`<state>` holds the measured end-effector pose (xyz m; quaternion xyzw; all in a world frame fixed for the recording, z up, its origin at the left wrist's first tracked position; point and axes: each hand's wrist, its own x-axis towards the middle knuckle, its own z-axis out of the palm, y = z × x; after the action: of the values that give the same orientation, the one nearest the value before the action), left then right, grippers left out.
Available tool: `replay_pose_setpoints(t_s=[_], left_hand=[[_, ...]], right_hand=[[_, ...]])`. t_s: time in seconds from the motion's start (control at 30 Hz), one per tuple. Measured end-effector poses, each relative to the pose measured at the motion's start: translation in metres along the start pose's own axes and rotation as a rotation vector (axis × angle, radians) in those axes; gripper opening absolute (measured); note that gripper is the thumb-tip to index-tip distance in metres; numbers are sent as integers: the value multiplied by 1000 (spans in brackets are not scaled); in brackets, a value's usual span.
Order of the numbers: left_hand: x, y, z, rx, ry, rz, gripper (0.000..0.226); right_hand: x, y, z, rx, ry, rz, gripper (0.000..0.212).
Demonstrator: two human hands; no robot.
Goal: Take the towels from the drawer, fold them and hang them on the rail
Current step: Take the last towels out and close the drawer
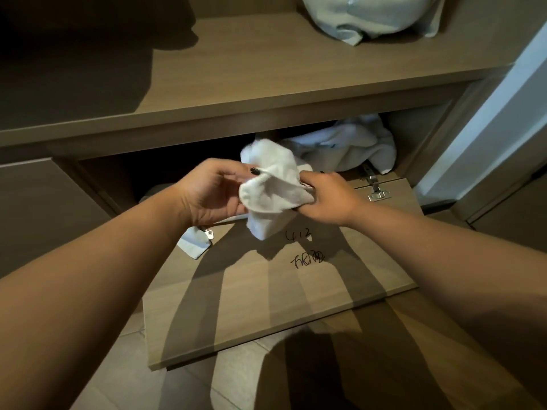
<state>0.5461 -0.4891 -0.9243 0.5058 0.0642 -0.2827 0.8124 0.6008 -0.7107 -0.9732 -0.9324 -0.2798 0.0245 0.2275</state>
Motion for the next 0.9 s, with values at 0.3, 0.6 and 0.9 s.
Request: replay_pose_setpoints(t_s=[0.3,0.6,0.9], left_hand=[[22,-18,5,628,475,161,54],[58,-24,66,255,139,260,69],[92,-99,121,710,-268,69,32]], right_hand=[[-7,4,-38,320,4,249,18],[-41,7,-87,1143,-27,550,20],[-90,48,-129,1771,547,466,30]])
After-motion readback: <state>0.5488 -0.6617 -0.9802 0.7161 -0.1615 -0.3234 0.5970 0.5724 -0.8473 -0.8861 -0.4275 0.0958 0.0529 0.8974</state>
